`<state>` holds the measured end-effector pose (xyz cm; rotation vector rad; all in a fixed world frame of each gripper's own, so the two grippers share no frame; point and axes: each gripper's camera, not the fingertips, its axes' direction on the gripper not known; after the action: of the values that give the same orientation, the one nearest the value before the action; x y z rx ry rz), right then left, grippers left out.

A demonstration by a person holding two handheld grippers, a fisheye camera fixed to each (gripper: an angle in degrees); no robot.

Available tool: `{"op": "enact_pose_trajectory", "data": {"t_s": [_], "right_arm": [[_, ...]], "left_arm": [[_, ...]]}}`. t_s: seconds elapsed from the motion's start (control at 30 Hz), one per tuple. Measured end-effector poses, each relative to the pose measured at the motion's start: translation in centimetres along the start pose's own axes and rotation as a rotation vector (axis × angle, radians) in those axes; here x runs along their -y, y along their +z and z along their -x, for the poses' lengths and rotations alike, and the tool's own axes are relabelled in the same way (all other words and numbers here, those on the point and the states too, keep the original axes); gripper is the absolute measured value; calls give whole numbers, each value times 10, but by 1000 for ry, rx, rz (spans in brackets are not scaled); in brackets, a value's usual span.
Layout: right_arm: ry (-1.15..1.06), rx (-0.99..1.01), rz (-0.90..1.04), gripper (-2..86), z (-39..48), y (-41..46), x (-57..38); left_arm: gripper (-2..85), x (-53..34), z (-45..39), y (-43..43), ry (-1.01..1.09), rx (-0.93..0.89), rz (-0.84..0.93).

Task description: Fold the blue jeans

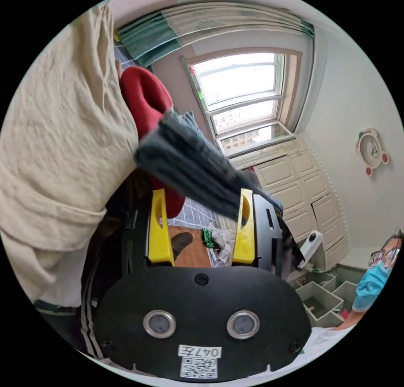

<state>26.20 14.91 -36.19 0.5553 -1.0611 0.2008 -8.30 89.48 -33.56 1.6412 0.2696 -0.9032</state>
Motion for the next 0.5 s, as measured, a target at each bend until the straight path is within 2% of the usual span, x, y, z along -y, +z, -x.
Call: {"op": "enact_pose_trajectory", "data": {"t_s": [0.07,0.13,0.27,0.4,0.5], "right_arm": [[28,-15,40,20,-6,4,-24],[70,-8,88,20,-11,13,-48],[156,9,108,19,-10,16,-99],[193,-23,24,19,6,-44,-150],[185,-44,-26,19,17,-105,-184]], "left_arm": [[225,-8,13,30,-55,5,61],[172,-17,21,65,-30,22,152],[101,-37,20,89,-18,44,186],[89,-85,-63,117,281,121,315],[87,-144,-136,144,557,83,446]]}}
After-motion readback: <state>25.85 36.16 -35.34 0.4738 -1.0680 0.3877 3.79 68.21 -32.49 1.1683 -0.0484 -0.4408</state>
